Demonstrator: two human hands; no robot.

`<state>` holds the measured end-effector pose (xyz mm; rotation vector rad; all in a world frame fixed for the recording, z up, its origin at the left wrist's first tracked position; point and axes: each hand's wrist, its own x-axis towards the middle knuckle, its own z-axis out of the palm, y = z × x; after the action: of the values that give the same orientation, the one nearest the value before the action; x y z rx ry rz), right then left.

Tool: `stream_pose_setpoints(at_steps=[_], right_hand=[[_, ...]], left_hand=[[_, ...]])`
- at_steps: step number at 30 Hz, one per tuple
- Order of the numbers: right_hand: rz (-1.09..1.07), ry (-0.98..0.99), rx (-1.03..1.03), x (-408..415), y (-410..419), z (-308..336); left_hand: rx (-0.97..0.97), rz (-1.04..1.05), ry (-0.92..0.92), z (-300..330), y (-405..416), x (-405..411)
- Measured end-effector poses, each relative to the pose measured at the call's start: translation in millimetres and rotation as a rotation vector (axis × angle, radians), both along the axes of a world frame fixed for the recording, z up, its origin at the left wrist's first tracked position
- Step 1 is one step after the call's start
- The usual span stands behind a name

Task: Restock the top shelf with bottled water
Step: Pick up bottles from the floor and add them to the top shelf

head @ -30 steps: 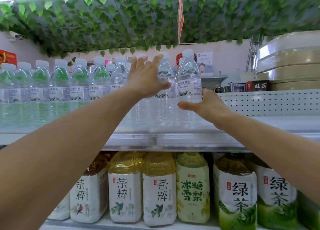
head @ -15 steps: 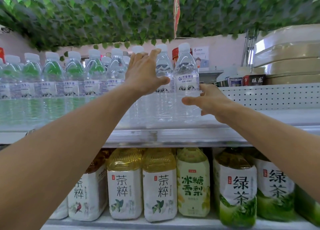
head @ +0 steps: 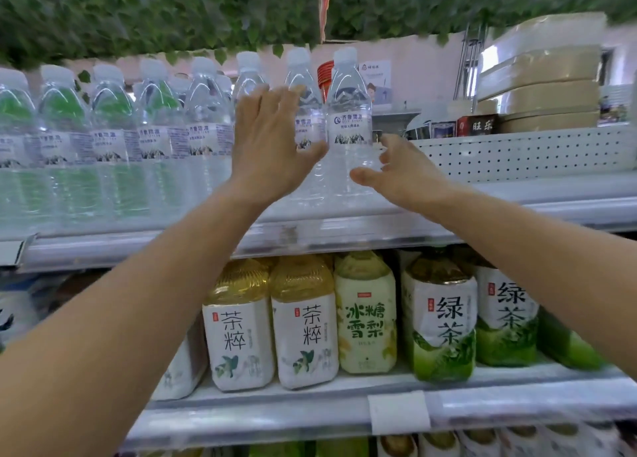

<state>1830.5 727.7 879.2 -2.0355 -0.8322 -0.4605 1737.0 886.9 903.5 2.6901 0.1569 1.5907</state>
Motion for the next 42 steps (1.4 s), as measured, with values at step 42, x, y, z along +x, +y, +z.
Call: stream_pose_setpoints(at_steps=[42], right_hand=[[-0.211, 1.272, -0.716, -184, -471, -764]], left_hand=[[-1.281, -0.064, 1.574, -806, -378, -146]])
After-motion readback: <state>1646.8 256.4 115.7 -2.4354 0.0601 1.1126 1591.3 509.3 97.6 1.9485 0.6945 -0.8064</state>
